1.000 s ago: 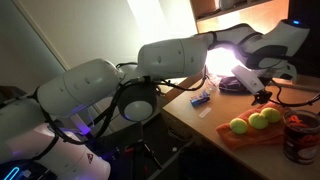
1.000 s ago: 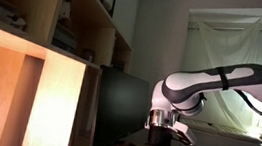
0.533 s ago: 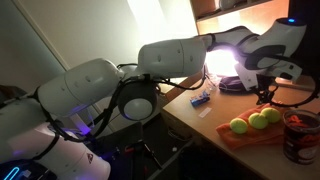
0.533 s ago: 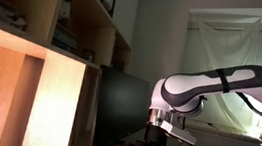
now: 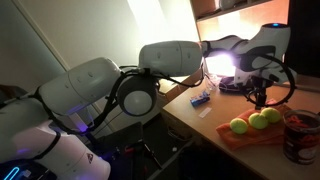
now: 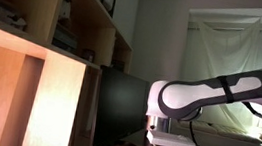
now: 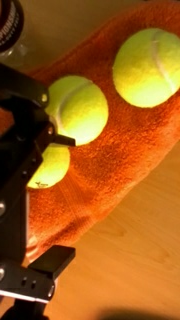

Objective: Put the middle tennis bowl in the can

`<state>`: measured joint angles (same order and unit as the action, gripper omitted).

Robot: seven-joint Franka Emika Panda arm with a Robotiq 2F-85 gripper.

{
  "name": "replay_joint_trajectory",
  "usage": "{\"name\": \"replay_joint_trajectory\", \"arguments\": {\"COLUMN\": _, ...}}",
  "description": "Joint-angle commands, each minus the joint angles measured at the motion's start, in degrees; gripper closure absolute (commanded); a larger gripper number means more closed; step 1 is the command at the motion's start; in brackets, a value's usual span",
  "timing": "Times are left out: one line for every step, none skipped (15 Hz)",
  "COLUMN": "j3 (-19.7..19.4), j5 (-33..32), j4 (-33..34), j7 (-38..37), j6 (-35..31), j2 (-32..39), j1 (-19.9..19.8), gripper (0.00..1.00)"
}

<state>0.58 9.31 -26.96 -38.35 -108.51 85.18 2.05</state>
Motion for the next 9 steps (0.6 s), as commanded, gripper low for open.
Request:
{"name": "replay_joint_trajectory", "arguments": {"j3": -3.10, "j5": -2.72, "j4": 0.62, "j7": -11.75, "j6": 3.20, "j2": 0.01, "j1": 1.98, "gripper": 0.00}}
{"name": "replay_joint_trajectory", "arguments": {"j3": -3.64, "j5": -3.54, "j4": 0.83, "j7": -14.84, "j6": 4.30, "j2": 0.01, "j1": 2.30, "gripper": 0.00}}
{"name": "replay_joint_trajectory", "arguments": {"j3": -3.83, "j5": -4.08, "j4": 0.97, "j7": -17.17, "j6": 5.79, "j2": 0.01, "j1": 2.39, "gripper": 0.00}}
{"name": "replay_joint_trajectory", "arguments": {"j3": -3.67, "j5": -4.34, "j4": 1.01, "j7": -18.59, "j6": 7.01, "j2": 0.01, "j1": 2.29, "gripper": 0.00}}
{"name": "replay_joint_trajectory", "arguments": {"j3": -3.45, "j5": -4.60, "j4": 0.91, "j7": -19.48, "j6": 7.77, "j2": 0.01, "j1": 2.12, "gripper": 0.00}}
{"name": "replay_joint_trajectory", "arguments": {"j3": -3.00, "j5": -4.61, "j4": 0.82, "j7": -19.51, "j6": 8.47, "j2": 0.01, "j1": 1.83, "gripper": 0.00}}
{"name": "replay_joint_trajectory", "arguments": {"j3": -2.69, "j5": -4.52, "j4": 0.47, "j7": -19.42, "j6": 8.34, "j2": 0.01, "j1": 1.44, "gripper": 0.00}}
{"name": "replay_joint_trajectory", "arguments": {"j3": -2.50, "j5": -4.39, "j4": 0.23, "j7": -19.23, "j6": 7.74, "j2": 0.01, "j1": 1.14, "gripper": 0.00}}
{"name": "replay_joint_trajectory", "arguments": {"j3": -2.23, "j5": -4.00, "j4": -0.11, "j7": -19.39, "j6": 6.78, "j2": 0.01, "j1": 0.56, "gripper": 0.00}}
